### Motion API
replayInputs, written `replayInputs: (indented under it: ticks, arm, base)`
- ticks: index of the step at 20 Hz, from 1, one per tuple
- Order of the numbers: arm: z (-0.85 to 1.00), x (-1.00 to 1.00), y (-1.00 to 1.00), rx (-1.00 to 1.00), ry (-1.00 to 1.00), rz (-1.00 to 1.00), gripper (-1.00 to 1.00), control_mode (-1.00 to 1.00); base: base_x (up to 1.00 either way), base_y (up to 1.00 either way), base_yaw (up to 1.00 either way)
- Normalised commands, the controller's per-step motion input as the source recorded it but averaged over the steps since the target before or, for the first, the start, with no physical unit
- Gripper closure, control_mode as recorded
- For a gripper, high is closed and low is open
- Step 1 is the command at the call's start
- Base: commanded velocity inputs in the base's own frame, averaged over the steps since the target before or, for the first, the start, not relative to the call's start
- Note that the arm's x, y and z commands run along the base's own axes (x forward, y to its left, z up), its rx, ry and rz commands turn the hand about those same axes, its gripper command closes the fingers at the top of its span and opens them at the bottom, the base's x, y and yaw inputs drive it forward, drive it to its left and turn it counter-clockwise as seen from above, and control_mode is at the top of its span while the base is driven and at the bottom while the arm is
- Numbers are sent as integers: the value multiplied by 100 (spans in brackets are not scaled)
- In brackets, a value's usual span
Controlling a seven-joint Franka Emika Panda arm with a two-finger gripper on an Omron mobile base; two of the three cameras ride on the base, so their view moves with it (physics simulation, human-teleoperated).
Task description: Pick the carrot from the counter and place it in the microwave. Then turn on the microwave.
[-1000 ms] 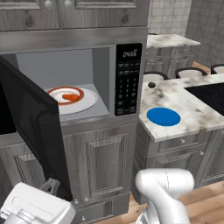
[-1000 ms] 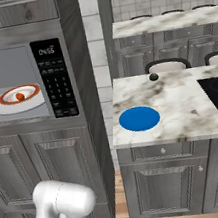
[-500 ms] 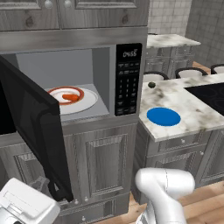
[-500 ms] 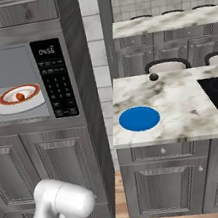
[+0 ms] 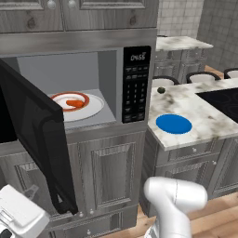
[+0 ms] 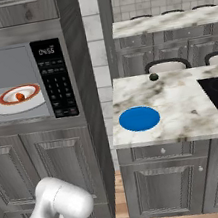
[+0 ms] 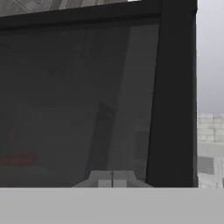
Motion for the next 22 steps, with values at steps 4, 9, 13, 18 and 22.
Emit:
replayInputs:
  ticks: [4, 9, 13, 18, 22]
  arm:
    - [-10, 26, 15, 2, -2, -6, 100, -100]
    - [-4, 17, 4, 2, -1, -6, 100, -100]
    - [-1, 11, 0, 1, -1, -3, 100, -100]
    - [0, 1, 0, 0, 0, -2, 100, -100]
    - [0, 0, -1, 0, 2, 0, 100, -100]
  base:
    - [0, 0, 0]
    - [0, 0, 0]
    - [0, 0, 0]
    - [0, 0, 0]
    - [0, 0, 0]
